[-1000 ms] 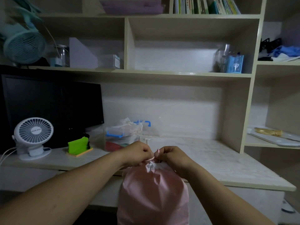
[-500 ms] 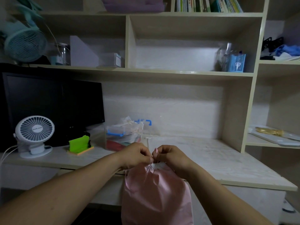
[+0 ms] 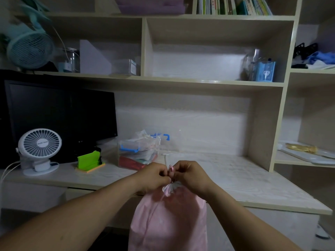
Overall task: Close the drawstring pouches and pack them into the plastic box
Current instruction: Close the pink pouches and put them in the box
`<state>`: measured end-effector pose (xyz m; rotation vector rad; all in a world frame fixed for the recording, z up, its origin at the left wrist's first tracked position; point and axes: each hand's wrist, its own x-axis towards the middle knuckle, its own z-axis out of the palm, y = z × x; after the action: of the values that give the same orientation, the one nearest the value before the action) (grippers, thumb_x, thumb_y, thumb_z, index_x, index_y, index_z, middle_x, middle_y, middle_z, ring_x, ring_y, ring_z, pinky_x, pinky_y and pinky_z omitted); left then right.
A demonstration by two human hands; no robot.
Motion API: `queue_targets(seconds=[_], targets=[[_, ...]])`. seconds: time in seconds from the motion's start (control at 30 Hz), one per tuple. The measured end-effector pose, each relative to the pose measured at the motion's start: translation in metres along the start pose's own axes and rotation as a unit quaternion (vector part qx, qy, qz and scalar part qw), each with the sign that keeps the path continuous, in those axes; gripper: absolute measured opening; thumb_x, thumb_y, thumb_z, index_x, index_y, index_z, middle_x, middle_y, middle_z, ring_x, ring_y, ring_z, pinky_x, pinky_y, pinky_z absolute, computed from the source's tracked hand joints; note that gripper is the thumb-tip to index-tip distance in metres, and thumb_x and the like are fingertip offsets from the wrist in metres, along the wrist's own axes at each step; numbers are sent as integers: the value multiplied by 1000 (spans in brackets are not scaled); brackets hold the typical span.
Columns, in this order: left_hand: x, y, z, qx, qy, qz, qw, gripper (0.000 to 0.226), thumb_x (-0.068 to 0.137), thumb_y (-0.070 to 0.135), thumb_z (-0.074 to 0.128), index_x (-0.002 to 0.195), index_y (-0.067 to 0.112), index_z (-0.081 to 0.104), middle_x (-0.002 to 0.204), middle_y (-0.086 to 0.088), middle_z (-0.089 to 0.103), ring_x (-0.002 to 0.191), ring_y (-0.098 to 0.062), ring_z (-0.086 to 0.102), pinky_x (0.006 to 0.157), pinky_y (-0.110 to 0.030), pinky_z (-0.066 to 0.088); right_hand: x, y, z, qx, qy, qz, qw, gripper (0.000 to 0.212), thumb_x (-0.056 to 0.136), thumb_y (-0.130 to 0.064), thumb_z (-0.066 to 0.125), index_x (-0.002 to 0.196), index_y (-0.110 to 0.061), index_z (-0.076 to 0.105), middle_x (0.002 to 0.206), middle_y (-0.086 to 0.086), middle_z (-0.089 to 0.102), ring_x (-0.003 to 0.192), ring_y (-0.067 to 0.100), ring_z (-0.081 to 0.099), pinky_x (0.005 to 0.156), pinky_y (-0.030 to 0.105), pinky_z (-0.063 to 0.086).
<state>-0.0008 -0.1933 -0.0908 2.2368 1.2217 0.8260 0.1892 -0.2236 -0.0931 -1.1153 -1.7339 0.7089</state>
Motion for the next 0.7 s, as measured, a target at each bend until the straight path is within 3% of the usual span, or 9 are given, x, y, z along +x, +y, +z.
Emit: queue_targets(seconds=[0.1, 0.27, 0.33, 0.47, 0.53, 0.7], targets=[[1, 3, 4, 26, 15, -1, 1000, 13, 83, 21, 66, 76, 14, 58, 74, -2, 63, 66, -13, 51, 64, -30, 42, 5, 2, 6, -99, 35, -28, 994, 10, 89, -11, 76, 81, -16, 76, 79, 3, 77, 72, 18, 70, 73, 35, 56], [4, 2, 9, 56, 13, 16, 998, 15, 94, 20, 57, 88, 11, 68, 73, -2, 65, 65, -16, 53, 63, -35, 44, 5, 0, 13, -127, 53, -58, 989, 9, 92, -12, 73, 83, -15, 74, 78, -1, 76, 70, 10, 69, 69, 29, 56], [5, 1, 7, 37, 16, 10, 999, 16, 95, 20, 62, 85, 12, 72, 76, -2, 68, 67, -12, 54, 65, -33, 47, 4, 1, 11, -111, 54, -49, 991, 10, 92, -11, 73, 83, -13, 73, 76, 1, 76, 68, 8, 68, 67, 25, 54], [7, 4, -9, -1, -17, 10, 1000, 16, 95, 25, 74, 82, 15, 70, 65, 11, 59, 57, 2, 50, 58, -16, 41, 0, 3, 3, -16, 58, -13, 998, 14, 95, -17, 73, 83, -10, 72, 78, 7, 75, 65, 9, 63, 66, 23, 51], [9, 4, -15, 8, -41, 19, 999, 18, 96, 29, 74, 82, 19, 67, 61, 16, 55, 55, 6, 47, 59, -16, 40, -3, 1, 2, 0, 48, -6, 999, 16, 97, -19, 72, 85, -8, 72, 72, 4, 71, 60, 7, 57, 60, 20, 46], [7, -5, -22, -38, -43, 2, 998, 23, 102, 28, 66, 88, 10, 63, 66, 9, 55, 58, -4, 47, 54, -21, 41, -5, 1, -6, -30, 46, 18, 998, 19, 98, -23, 70, 85, -10, 68, 68, -7, 63, 59, 6, 51, 60, 22, 43]])
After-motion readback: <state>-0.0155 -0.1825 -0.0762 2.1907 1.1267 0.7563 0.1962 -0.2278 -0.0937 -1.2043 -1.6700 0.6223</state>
